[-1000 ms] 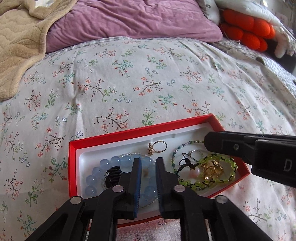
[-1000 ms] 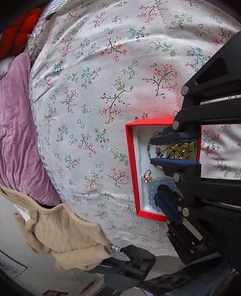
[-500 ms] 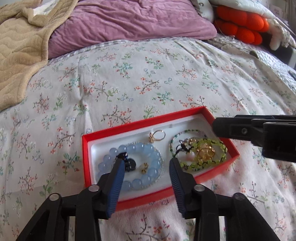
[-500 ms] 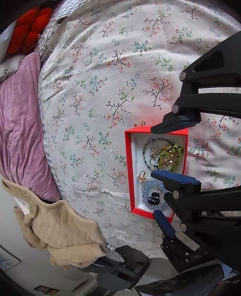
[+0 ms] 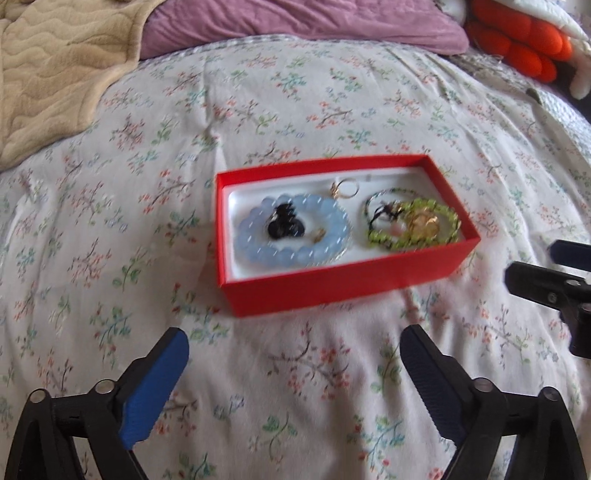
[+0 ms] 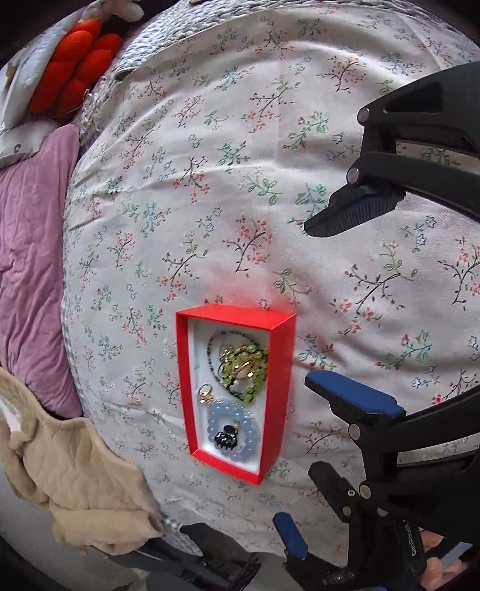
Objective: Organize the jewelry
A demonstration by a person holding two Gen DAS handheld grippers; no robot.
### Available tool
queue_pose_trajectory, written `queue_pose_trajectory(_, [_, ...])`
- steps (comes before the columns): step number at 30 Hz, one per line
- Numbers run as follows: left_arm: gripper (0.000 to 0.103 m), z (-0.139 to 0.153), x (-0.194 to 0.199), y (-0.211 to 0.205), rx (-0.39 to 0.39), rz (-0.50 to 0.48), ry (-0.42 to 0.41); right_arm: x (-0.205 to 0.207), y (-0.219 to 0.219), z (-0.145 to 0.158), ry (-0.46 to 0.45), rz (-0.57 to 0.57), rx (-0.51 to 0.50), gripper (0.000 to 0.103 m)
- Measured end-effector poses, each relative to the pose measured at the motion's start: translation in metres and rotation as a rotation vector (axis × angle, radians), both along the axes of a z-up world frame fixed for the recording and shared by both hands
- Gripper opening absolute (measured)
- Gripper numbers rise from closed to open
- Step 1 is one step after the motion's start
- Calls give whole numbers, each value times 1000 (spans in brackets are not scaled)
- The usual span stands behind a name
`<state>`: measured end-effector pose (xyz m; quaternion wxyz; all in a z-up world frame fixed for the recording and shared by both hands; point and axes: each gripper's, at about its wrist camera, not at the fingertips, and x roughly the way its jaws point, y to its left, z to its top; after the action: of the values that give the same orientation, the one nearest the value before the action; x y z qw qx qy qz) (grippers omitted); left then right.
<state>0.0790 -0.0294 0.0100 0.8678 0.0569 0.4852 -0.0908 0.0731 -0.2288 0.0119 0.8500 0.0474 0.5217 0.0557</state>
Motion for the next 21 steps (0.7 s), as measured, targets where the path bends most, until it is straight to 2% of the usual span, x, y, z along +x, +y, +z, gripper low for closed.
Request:
queue_pose_trajectory(2, [102, -2, -5, 5, 5, 17, 18, -8, 0, -2, 8, -10, -19, 88])
queue_pose_trajectory(6, [102, -5, -14, 15, 4, 53, 42, -24, 4, -2, -1, -5, -61, 103])
queue_pose_trajectory(13, [102, -10, -26, 23, 10, 73, 74, -39, 7, -4, 16, -27, -75, 103])
queue_pose_trajectory(21, [102, -12, -25, 28, -24, 95, 97, -40, 19, -12, 41, -4, -95, 103])
